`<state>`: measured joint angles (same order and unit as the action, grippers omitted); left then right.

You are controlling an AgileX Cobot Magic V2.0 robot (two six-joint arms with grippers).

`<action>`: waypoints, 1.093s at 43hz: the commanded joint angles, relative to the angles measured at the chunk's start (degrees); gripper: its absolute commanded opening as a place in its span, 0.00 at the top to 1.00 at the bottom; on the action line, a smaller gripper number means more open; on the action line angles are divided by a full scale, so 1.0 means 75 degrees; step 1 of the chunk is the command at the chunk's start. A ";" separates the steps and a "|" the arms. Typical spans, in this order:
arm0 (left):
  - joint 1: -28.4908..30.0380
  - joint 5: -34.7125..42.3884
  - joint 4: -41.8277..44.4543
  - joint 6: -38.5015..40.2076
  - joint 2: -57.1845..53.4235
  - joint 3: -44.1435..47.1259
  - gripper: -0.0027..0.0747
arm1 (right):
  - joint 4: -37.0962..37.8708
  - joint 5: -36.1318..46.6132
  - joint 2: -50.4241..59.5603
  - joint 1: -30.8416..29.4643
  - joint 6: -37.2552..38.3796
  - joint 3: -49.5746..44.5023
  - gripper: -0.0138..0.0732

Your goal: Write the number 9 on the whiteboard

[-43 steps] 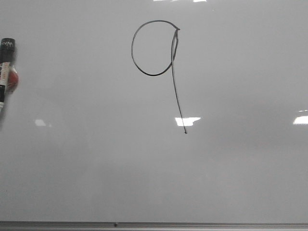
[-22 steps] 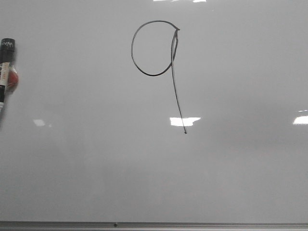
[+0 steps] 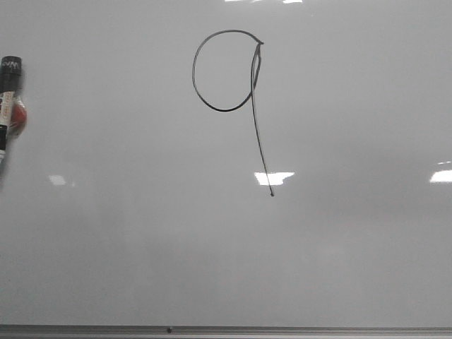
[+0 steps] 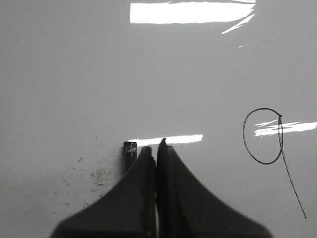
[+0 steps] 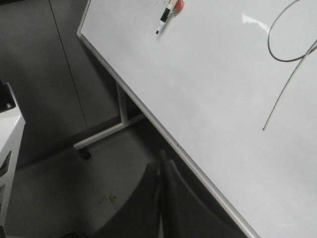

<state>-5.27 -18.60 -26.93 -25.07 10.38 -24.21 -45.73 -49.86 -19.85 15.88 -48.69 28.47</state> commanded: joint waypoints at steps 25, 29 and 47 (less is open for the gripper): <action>0.0020 0.1668 0.3685 0.2814 -0.1327 0.2290 0.99 | -0.0315 0.0375 -0.0049 -0.0055 0.0006 0.0192 0.92; 0.0020 0.2173 0.3700 0.2814 -0.1591 0.2833 0.99 | -0.0315 0.0375 -0.0049 -0.0055 0.0006 0.0192 0.92; 0.0179 0.2329 0.3591 0.2814 -0.1588 0.3300 0.99 | -0.0315 0.0367 -0.0049 -0.0055 0.0006 0.0192 0.92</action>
<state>-4.76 -5.66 0.79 -4.47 -0.34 0.36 -45.73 -49.86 -19.85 15.85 -48.69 28.47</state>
